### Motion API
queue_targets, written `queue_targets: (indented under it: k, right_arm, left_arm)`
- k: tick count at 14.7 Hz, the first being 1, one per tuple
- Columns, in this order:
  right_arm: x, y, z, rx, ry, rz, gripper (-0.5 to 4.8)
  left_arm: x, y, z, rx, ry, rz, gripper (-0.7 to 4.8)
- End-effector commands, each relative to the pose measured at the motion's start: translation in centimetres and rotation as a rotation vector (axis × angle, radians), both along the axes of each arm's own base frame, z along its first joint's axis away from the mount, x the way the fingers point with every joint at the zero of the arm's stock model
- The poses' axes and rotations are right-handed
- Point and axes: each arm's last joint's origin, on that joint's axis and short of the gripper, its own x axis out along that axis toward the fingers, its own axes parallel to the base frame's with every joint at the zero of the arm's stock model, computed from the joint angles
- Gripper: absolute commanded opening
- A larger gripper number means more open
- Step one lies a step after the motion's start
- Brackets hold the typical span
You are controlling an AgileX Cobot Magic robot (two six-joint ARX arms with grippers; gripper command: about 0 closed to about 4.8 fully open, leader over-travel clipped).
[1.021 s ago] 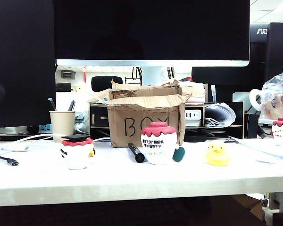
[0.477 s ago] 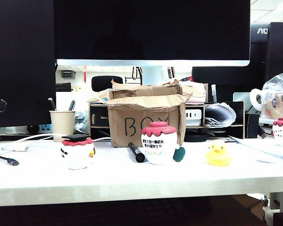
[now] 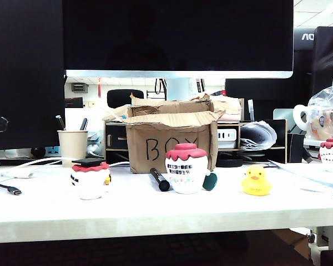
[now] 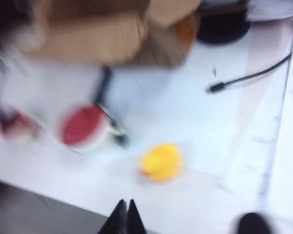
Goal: Put the doll that is least similar in color compared to the others into the paper box.
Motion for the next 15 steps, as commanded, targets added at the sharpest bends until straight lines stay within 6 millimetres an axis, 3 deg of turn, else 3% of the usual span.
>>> queue_targets:
  k: [1, 2, 4, 5, 6, 7, 8, 11, 12, 15]
  right_arm:
    - [5.6, 3.7, 0.8, -0.351, 0.153, 0.127, 0.27]
    - [7.4, 4.8, 0.6, -0.378, 0.210, 0.171, 0.57]
    - [11.1, 7.5, -0.6, -0.423, 0.323, 0.237, 0.60]
    - [12.3, 7.9, -1.0, -0.461, 0.377, 0.227, 0.89]
    - [13.1, 8.3, -1.4, -0.481, 0.422, 0.230, 1.65]
    - [13.7, 8.6, -1.9, -0.498, 0.457, 0.227, 2.87]
    - [14.0, 8.7, -2.1, -0.514, 0.471, 0.221, 3.53]
    - [14.1, 8.6, -2.5, -0.545, 0.488, 0.205, 4.11]
    - [14.1, 8.6, -2.6, -0.544, 0.493, 0.206, 4.79]
    - [13.7, 9.5, -2.8, -0.553, 0.494, 0.236, 4.79]
  left_arm:
    - [0.0, 0.0, 0.1, -0.007, -0.011, 0.000, -0.05]
    - [0.0, 0.0, 0.1, -0.007, -0.011, 0.000, -0.05]
    - [0.0, 0.0, 0.1, -0.007, -0.011, 0.000, -0.05]
    - [0.0, 0.0, 0.1, -0.007, -0.011, 0.000, -0.05]
    - [0.0, 0.0, 0.2, -0.007, -0.012, 0.001, -0.05]
    - [0.0, 0.0, 0.2, -0.008, -0.012, -0.001, -0.05]
    - [0.0, 0.0, 0.2, -0.008, -0.012, -0.003, -0.05]
    - [0.0, 0.0, 0.1, -0.008, -0.011, -0.002, -0.05]
    - [0.0, 0.0, 0.2, -0.008, -0.012, -0.003, -0.05]
    - [0.0, 0.0, 0.2, -0.008, -0.012, -0.003, -0.05]
